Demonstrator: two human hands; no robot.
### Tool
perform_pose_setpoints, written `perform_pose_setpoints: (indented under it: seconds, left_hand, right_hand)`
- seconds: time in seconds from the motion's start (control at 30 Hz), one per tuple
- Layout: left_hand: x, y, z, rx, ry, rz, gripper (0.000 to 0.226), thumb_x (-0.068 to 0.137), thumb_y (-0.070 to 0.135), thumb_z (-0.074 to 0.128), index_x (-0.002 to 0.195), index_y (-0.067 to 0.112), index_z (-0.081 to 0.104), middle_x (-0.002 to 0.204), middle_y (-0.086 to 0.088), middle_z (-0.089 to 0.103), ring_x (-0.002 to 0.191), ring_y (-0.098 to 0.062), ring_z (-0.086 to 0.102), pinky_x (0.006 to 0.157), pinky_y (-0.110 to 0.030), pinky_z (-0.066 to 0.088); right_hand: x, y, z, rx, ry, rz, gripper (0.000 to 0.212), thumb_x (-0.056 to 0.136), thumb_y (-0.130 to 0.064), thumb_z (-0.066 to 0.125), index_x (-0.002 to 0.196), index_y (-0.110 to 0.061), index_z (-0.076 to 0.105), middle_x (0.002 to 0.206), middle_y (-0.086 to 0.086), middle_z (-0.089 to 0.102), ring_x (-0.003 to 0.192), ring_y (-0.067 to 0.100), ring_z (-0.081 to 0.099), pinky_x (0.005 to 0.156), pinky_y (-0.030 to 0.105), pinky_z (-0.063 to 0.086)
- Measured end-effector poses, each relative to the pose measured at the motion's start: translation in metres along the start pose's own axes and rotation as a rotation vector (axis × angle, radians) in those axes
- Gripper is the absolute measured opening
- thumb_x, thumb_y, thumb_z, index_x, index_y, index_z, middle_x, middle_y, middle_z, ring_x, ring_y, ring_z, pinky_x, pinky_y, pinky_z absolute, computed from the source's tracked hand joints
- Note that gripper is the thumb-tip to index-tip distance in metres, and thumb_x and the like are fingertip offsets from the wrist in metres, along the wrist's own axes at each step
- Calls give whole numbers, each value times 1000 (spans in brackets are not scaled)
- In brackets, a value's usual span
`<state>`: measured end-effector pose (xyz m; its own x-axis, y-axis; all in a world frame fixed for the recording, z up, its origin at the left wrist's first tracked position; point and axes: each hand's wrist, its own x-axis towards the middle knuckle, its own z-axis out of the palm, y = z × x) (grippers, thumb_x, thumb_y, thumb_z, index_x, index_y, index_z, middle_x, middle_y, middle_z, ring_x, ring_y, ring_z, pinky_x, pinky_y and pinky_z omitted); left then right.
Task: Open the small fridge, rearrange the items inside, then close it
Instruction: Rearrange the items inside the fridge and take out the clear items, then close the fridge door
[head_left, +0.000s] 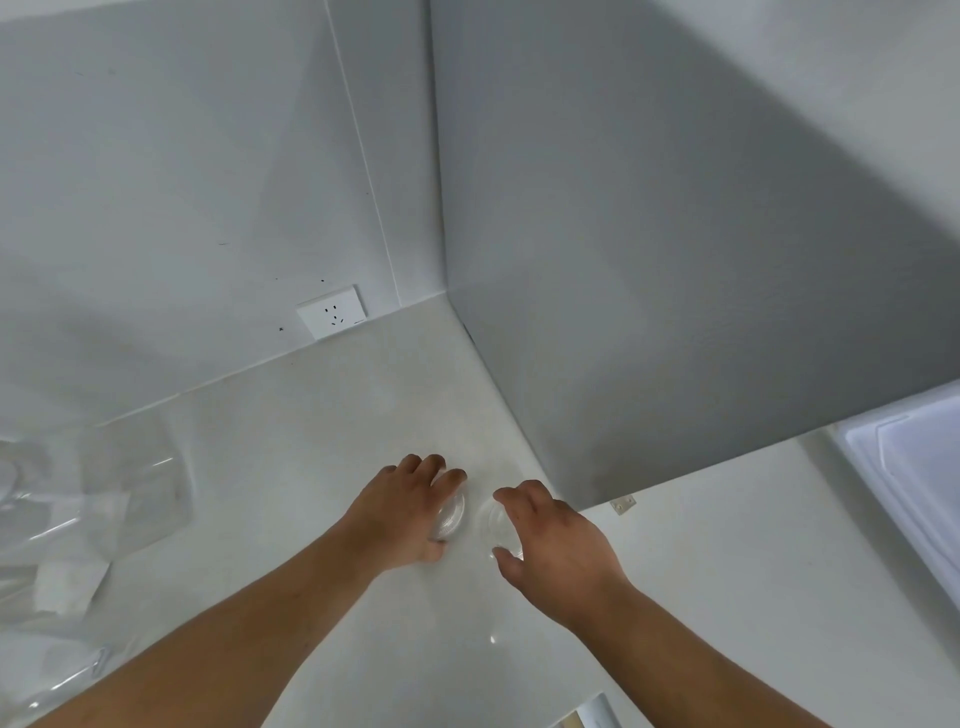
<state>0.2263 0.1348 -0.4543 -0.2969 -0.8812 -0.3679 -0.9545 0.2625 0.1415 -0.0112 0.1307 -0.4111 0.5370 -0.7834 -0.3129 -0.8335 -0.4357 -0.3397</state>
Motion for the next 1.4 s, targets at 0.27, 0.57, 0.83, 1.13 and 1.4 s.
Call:
perform_pose_setpoints:
  seconds: [0.27, 0.57, 0.83, 1.13, 1.4]
  left_hand:
    - [-3, -2, 6, -30, 44, 8, 99, 71, 65, 70, 156, 31, 30, 152, 1, 41, 128, -25, 46, 102, -39, 43]
    - [-26, 50, -23, -104, 246, 61, 84, 75, 79, 56, 140, 25, 57, 148, -2, 58, 136, -25, 53, 111, -42, 43]
    - [-25, 127, -56, -141, 425, 99, 72, 69, 75, 68, 115, 19, 68, 123, -2, 70, 103, -26, 67, 78, -42, 60]
    - [-25, 214, -90, -170, 469, 301, 63, 77, 76, 64, 116, 27, 64, 118, 10, 70, 103, -15, 64, 71, -31, 57]
    - [5, 300, -180, -152, 544, 334, 88, 81, 91, 39, 148, 35, 51, 159, 10, 46, 146, -18, 42, 110, -42, 42]
  right_hand:
    - [0, 6, 4, 8, -4, 10, 61, 95, -48, 62, 146, -29, 35, 142, -2, 48, 97, 22, 65, 73, 30, 54]
    - [-55, 23, -23, -52, 50, -15, 76, 89, -70, 44, 151, -28, 33, 150, -1, 45, 125, 26, 51, 97, 40, 52]
    - [-138, 66, -62, -61, 136, 171, 82, 87, -78, 38, 152, -29, 37, 155, -3, 43, 139, 23, 38, 113, 40, 38]
    - [-201, 99, -113, -62, 338, 324, 79, 88, -80, 35, 152, -34, 38, 155, -6, 44, 143, 21, 35, 116, 39, 35]
    - [-244, 127, -193, -135, 513, 415, 85, 88, -84, 26, 158, -36, 26, 168, -2, 27, 157, 25, 9, 125, 44, 8]
